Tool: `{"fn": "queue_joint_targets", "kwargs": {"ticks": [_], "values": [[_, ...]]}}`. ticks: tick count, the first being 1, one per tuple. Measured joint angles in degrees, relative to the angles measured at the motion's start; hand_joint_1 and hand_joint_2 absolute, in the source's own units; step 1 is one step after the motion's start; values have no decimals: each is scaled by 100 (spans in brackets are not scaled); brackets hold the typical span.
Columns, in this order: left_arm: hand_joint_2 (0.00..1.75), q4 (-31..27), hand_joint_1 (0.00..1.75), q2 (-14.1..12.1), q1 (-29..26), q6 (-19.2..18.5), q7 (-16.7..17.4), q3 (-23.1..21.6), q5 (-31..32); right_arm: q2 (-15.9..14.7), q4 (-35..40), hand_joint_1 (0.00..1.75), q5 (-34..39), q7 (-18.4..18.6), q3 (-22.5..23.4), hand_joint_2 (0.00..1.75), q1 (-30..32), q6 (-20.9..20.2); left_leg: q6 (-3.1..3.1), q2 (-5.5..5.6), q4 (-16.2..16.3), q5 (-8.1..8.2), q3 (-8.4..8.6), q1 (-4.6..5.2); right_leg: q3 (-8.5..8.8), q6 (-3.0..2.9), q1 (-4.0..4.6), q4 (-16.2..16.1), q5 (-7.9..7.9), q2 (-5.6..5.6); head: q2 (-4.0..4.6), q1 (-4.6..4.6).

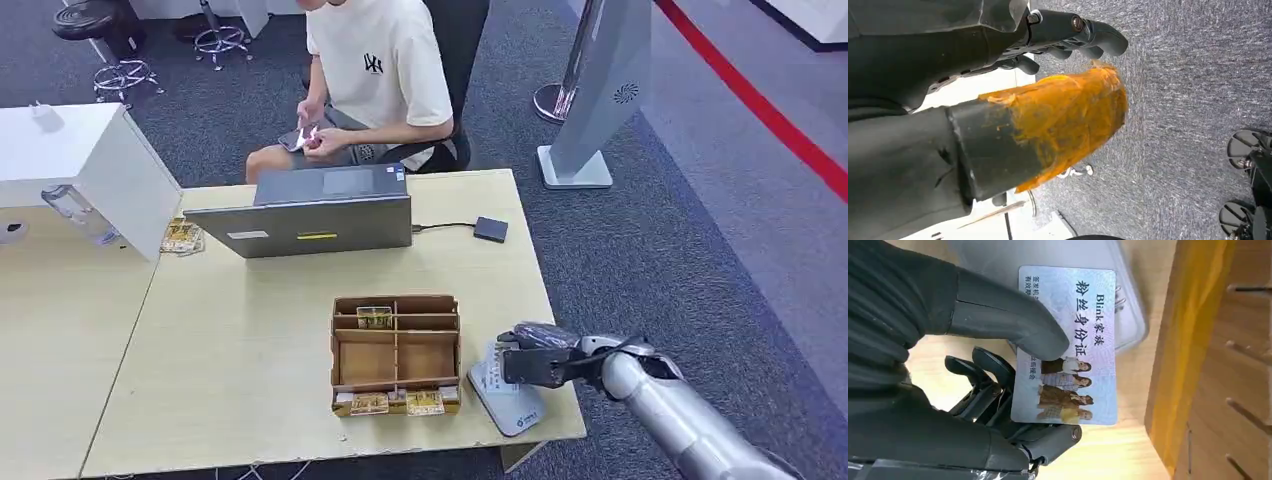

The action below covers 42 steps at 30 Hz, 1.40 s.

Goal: Pass the card to the sensor for recognition and then transmit it.

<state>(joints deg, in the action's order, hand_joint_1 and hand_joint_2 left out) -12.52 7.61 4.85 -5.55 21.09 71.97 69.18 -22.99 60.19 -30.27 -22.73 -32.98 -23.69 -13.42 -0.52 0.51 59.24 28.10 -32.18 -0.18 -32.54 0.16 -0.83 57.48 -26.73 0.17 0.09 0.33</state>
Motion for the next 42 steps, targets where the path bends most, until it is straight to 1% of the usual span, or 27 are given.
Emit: {"fn": "queue_joint_targets", "kwargs": {"ticks": [6,7,9,11,12,13,14,16,19,23,25,28,31,33,34,35,36,37,39,42], "values": [[0,0,0,17,0,28,0,59,-11,148,-109,175,-444,269,-72,175,-97,597,-2,-1,0,-3,1,0,2,2,0,0,1,-1,0,0],[0,0,0,22,-1,35,0,83,-13,205,-120,175,-587,362,-74,175,-99,834,-2,-1,0,-3,2,0,3,2,0,0,1,-1,0,0],[0,0,0,35,-1,42,2,90,-13,282,-138,175,-767,481,-72,175,-84,1120,-4,-1,0,-5,1,0,2,3,0,0,2,-1,0,0],[0,0,0,44,0,48,4,96,-13,419,-140,175,-1044,620,-22,175,-27,1657,-4,-1,0,-5,2,-1,2,3,1,0,2,0,0,-2],[0,0,0,48,0,48,7,96,-13,470,-129,175,-1119,651,2,175,13,1811,-4,-1,0,-5,3,-1,2,3,1,0,2,0,0,2],[0,0,0,59,-1,55,9,96,-13,558,-100,175,-1237,702,55,175,53,2070,-4,-1,0,-6,3,-1,2,3,1,0,2,0,0,0],[0,0,0,66,-1,59,9,98,-13,617,-76,175,-1312,712,103,175,102,2234,-4,0,0,-6,2,-1,2,3,1,0,2,-2,0,0],[0,0,0,72,-3,63,9,98,-9,752,22,175,-1438,712,230,175,241,2753,-4,3,0,-6,-1,-1,2,3,1,0,2,-5,0,0],[0,0,0,101,-3,63,33,98,0,960,300,175,-1556,712,496,175,494,3244,-3,3,-1,-5,-3,-1,-1,2,1,1,1,-4,0,2],[0,0,0,135,-7,72,107,98,42,1274,860,175,-1842,647,927,175,871,4199,-3,3,-1,-5,-6,-1,-3,2,1,1,0,-4,0,-2],[0,0,0,153,-6,72,118,98,61,1395,1063,175,-1899,629,1080,175,975,4365,-4,2,-1,-5,-5,-1,-4,2,0,1,0,-2,0,0],[0,0,0,170,-8,72,122,98,85,1504,1277,175,-1954,610,1222,175,1088,4433,-4,1,-1,-5,-5,-1,-3,2,0,0,1,-3,0,0],[0,0,0,179,-12,74,179,98,153,1688,1592,175,-2214,456,1441,175,1276,4975,-4,3,-1,-5,-6,0,-3,3,0,1,2,-4,0,-2],[0,0,0,179,-13,74,212,98,221,1842,1826,175,-2394,358,1548,175,1357,5226,-4,-2,-1,-5,-3,0,-3,2,0,1,3,1,0,0],[0,0,0,179,-11,72,225,98,247,1913,1951,175,-2551,227,1612,175,1396,5263,-4,-2,-1,-6,-2,-1,-3,2,1,1,3,2,0,0],[0,0,0,179,-13,59,236,98,293,2064,2116,175,-2770,-32,1740,175,1451,5285,-3,-2,-1,-6,-2,-2,-4,2,2,1,3,2,0,0],[0,0,0,179,-15,52,236,98,317,2188,2230,175,-2872,-202,1847,175,1476,5298,-3,-2,-1,-6,-2,-2,-4,2,2,1,2,2,0,0],[0,0,0,179,-14,44,236,98,335,2294,2320,175,-2908,-322,1935,175,1486,5304,-2,-2,-1,-6,-2,-2,-5,1,2,1,2,2,0,0],[0,0,0,179,-12,39,238,98,345,2472,2468,175,-2972,-383,2059,175,1485,5309,2,-1,-2,-9,-3,-5,-4,1,4,1,2,0,0,0],[0,0,0,175,-16,24,254,98,426,2710,2627,175,-3053,-748,2241,175,1482,5309,3,-2,-2,-10,-5,-5,-4,1,4,3,3,2,0,-2]]}}
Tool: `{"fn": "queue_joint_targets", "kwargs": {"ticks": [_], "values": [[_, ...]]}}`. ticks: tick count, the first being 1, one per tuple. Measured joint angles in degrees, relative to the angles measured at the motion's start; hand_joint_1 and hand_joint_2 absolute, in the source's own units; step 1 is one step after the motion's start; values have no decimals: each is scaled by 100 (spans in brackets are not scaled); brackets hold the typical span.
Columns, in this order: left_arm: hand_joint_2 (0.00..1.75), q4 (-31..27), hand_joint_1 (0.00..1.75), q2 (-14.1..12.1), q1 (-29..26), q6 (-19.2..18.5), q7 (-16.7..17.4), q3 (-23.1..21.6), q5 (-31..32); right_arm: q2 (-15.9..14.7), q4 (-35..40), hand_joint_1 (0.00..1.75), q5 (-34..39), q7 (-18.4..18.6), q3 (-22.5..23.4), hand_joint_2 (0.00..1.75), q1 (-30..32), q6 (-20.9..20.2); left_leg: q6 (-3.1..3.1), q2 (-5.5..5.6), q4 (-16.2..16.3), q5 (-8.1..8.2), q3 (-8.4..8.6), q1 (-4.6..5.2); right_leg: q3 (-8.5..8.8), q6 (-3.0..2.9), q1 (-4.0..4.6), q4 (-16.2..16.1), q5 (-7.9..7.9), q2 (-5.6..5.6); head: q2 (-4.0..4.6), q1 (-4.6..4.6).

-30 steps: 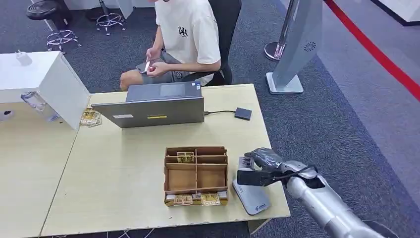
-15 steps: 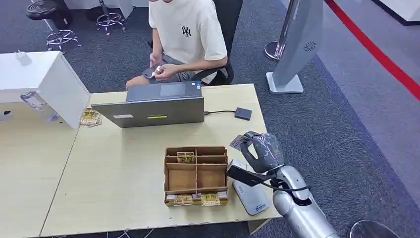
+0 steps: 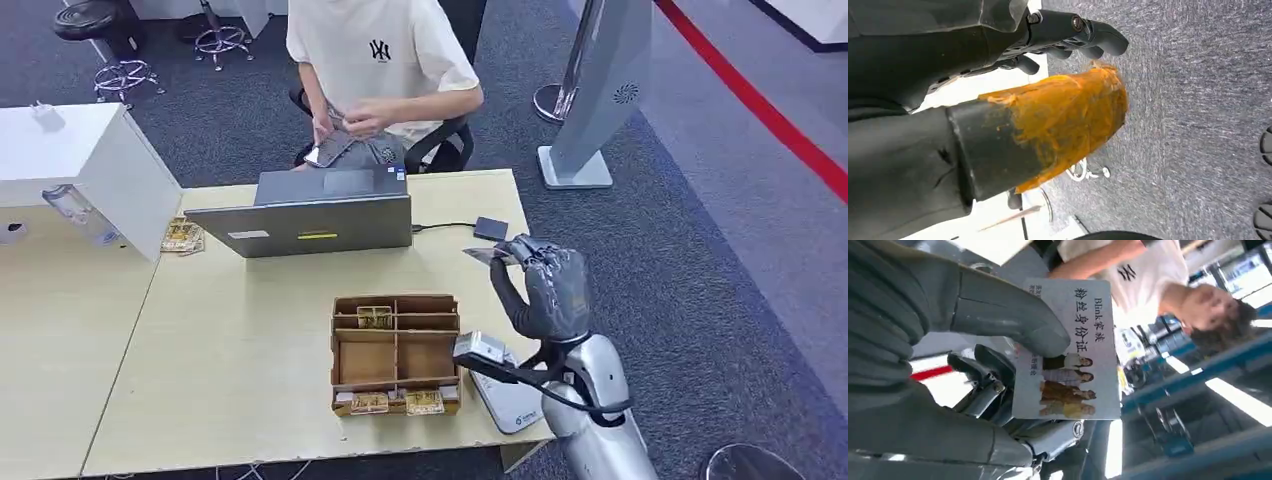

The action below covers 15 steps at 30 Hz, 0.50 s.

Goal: Pass the card to the sensor for recognition and then transmit it.

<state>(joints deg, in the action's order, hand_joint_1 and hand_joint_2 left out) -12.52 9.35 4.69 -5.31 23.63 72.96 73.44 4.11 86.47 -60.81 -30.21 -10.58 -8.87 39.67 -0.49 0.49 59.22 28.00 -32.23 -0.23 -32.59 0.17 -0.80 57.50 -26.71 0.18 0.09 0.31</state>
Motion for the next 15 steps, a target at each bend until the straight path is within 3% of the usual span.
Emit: {"fn": "queue_joint_targets", "kwargs": {"ticks": [3,5,9,15], "values": [[0,0,0,-20,9,-63,24,-2,107,278,68,175,-239,-345,68,175,-81,-2,0,-1,0,-1,1,0,1,-2,0,0,2,1,0,0],[0,0,0,-39,9,-117,28,-30,189,496,12,175,-645,-389,48,175,-298,-4,7,-5,0,-5,-1,0,-1,-7,0,2,6,4,0,2],[0,0,0,-85,36,-194,31,-96,306,810,-301,175,-1265,-149,-118,175,-798,-5,4,-5,-1,-15,0,-1,-1,-3,1,2,10,2,0,0],[0,0,0,-149,53,-286,31,-199,424,999,-888,175,-1828,289,-324,175,-1404,-7,7,-12,-1,-19,-1,-1,-4,-9,1,4,20,6,0,2]]}}
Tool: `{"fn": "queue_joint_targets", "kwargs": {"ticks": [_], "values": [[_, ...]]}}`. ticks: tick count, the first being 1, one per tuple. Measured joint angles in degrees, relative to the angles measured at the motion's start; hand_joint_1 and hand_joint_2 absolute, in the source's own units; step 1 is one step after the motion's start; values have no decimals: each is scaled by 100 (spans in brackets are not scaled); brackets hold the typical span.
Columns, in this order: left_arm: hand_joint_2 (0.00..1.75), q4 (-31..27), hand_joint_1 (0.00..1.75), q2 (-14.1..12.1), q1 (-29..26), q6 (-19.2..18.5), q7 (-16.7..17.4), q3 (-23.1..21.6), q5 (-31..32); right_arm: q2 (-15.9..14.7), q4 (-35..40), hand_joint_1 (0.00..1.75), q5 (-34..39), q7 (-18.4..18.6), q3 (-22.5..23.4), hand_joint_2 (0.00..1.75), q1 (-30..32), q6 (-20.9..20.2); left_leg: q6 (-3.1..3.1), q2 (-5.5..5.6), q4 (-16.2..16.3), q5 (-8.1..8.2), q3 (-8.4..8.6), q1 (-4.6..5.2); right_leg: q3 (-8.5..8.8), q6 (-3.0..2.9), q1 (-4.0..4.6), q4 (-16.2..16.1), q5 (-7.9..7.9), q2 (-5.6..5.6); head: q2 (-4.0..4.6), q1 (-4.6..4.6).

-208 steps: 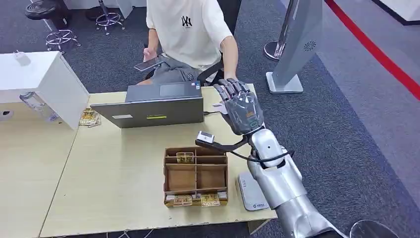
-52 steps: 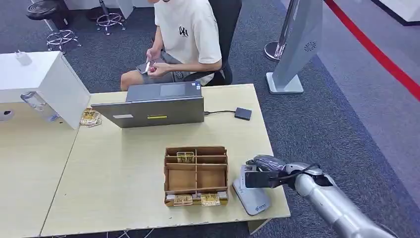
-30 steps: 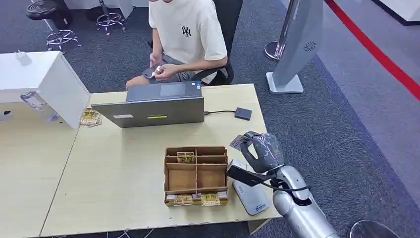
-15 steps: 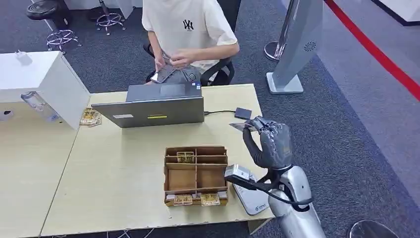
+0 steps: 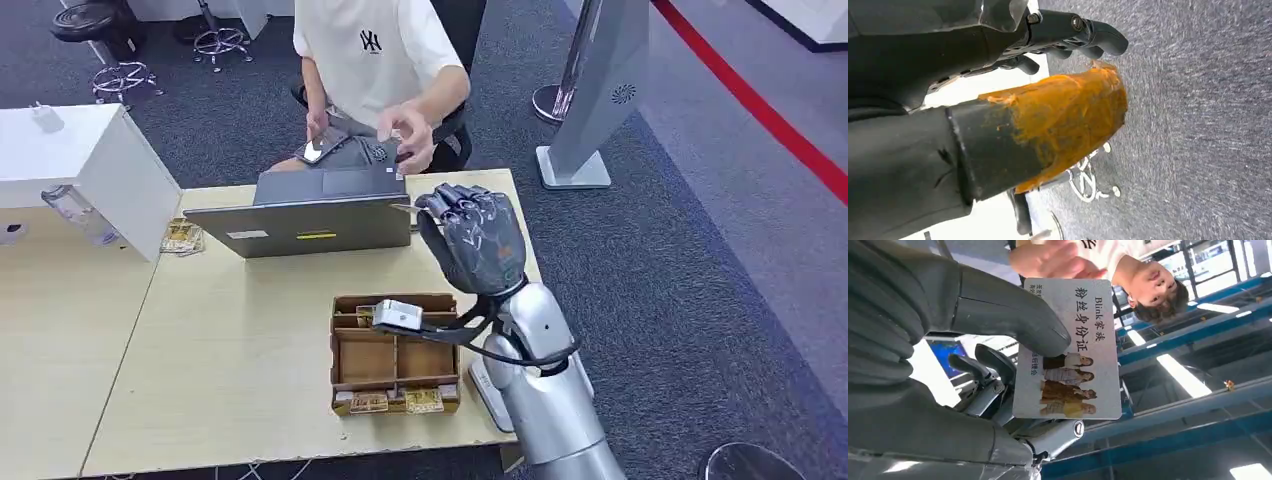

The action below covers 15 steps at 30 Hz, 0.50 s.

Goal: Pass the card to the sensor for recognition and then transmit it.

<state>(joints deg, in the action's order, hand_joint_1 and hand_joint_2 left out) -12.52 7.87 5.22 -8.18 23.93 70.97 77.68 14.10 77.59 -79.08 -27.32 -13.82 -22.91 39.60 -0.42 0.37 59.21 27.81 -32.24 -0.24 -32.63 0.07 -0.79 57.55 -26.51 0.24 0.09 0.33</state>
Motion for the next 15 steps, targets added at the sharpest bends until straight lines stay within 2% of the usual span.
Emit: {"fn": "queue_joint_targets", "kwargs": {"ticks": [8,11,12,13,15], "values": [[0,0,0,-70,3,-109,-55,-221,157,11,-1038,175,-778,1206,-531,175,-920,0,1,4,0,-4,0,0,-1,-1,0,0,2,-2,0,0],[0,0,0,-87,-1,-118,-59,-262,170,4,-1261,175,-843,1368,-682,175,-1076,2,1,4,0,-4,-1,0,-2,-1,0,0,2,-2,0,0],[0,0,0,-96,-2,-122,-59,-269,170,2,-1322,164,-896,1449,-728,175,-1134,2,1,4,0,-4,-1,0,-3,-1,0,0,2,-1,0,0],[0,0,0,-98,1,-124,-61,-284,175,-13,-1409,89,-970,1569,-808,175,-1200,2,1,4,0,-4,-1,0,-3,-1,0,0,2,-1,0,0],[0,0,0,-103,-1,-126,-63,-299,186,-55,-1527,89,-985,1763,-928,175,-1294,2,1,3,0,-4,-2,0,-4,-1,0,0,2,-1,0,0]]}}
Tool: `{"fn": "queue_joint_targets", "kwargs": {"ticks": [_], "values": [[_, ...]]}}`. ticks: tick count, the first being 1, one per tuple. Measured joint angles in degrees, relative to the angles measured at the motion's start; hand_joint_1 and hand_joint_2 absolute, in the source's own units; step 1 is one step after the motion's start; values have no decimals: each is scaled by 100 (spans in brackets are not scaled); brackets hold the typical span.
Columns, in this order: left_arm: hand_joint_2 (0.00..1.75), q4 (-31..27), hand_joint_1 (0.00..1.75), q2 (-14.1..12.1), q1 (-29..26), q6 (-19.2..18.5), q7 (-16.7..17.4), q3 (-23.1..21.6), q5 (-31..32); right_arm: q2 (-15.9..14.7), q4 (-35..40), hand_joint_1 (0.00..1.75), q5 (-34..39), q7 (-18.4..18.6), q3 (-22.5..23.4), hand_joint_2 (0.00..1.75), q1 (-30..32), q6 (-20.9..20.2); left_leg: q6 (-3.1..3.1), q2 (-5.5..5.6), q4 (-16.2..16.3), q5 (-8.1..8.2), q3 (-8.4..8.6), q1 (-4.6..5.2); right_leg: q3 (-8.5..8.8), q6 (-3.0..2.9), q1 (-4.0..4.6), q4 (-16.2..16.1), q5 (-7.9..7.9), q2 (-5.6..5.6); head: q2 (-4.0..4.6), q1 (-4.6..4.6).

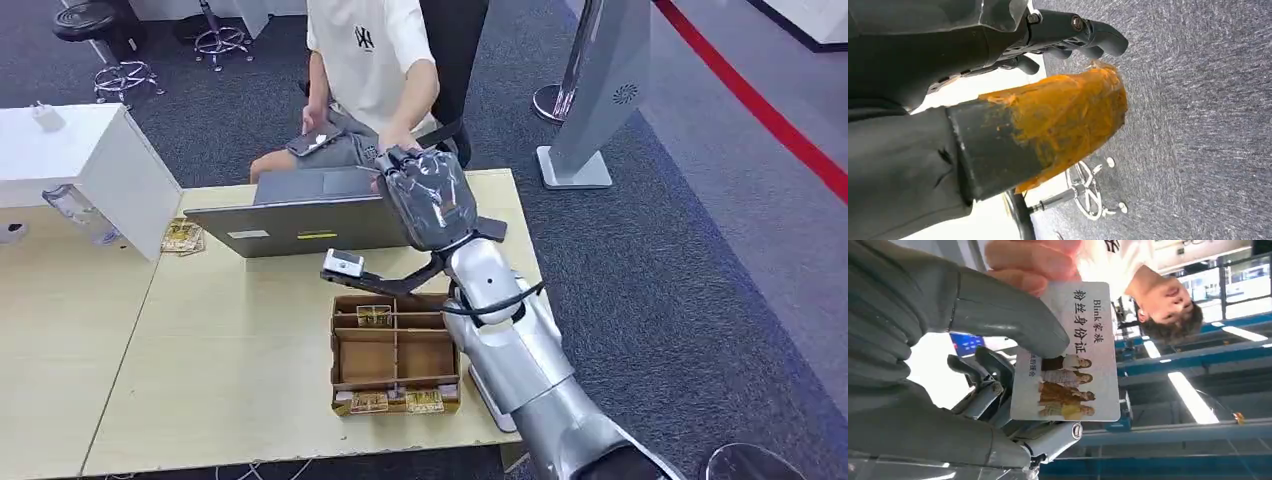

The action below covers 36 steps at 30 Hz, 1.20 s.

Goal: Pass the card to the sensor for recognition and then transmit it.

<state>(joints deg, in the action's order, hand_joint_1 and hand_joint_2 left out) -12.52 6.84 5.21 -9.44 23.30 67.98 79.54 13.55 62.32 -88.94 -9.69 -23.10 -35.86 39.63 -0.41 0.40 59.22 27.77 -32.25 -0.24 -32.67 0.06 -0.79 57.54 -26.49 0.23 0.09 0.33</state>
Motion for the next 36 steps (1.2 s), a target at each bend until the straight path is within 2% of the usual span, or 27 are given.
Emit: {"fn": "queue_joint_targets", "kwargs": {"ticks": [1,7,12,15,18,22,24,26,28,34,35,36], "values": [[0,0,0,-2,0,-7,0,-2,0,-35,-72,0,-4,140,-97,175,-52,0,0,0,0,0,0,0,0,0,0,0,0,0,0,0],[0,0,0,-11,-2,-15,9,-59,0,-236,-263,0,-4,552,-468,175,-178,2,0,0,0,0,-1,0,-1,0,0,-1,0,0,0,0],[0,0,0,-11,-5,-7,9,-66,-20,-398,-122,0,75,562,-578,175,-37,4,0,1,1,0,-2,1,-3,0,0,-2,0,-1,0,-2],[0,0,0,-11,-6,30,13,-63,-50,-420,294,0,314,70,-475,175,286,4,0,0,1,1,-2,1,-4,0,0,-2,0,0,0,2],[0,0,0,-7,-15,59,24,-63,-120,-355,827,0,648,-771,-170,175,771,7,0,9,0,1,-10,0,-8,1,1,-2,-2,-4,0,-2],[0,0,0,11,-16,146,77,-63,-190,-50,1432,0,1336,-2072,345,175,1501,7,0,9,-1,2,-14,-1,-13,0,1,-2,-3,-4,0,0],[0,0,0,20,-22,175,85,-63,-227,106,1704,0,1609,-2466,554,175,1866,4,0,9,-1,2,-17,0,-17,0,1,-2,-3,-4,0,0],[0,0,0,37,-21,229,120,-63,-251,219,1923,0,2086,-2657,640,175,2228,4,0,9,-1,2,-18,-1,-18,0,1,-3,-4,-4,0,0],[0,0,0,55,-25,249,120,-61,-286,242,2105,0,2339,-2677,662,175,2492,4,0,8,-1,1,-20,0,-20,1,0,-3,-3,-3,0,-2],[0,0,0,92,-24,345,122,-17,-313,146,2531,2,2625,-2434,546,175,3031,4,0,6,-1,1,-20,1,-21,1,-1,-4,-1,-2,0,-4],[0,0,0,94,-24,350,127,-11,-319,120,2555,7,2625,-2395,492,175,3120,4,0,6,-1,1,-21,1,-20,1,-1,-4,-1,-2,0,-4],[0,0,0,94,-24,354,131,0,-321,100,2574,47,2621,-2368,439,175,3213,4,0,6,-1,1,-21,1,-21,1,-1,-4,-1,-3,0,-2]]}}
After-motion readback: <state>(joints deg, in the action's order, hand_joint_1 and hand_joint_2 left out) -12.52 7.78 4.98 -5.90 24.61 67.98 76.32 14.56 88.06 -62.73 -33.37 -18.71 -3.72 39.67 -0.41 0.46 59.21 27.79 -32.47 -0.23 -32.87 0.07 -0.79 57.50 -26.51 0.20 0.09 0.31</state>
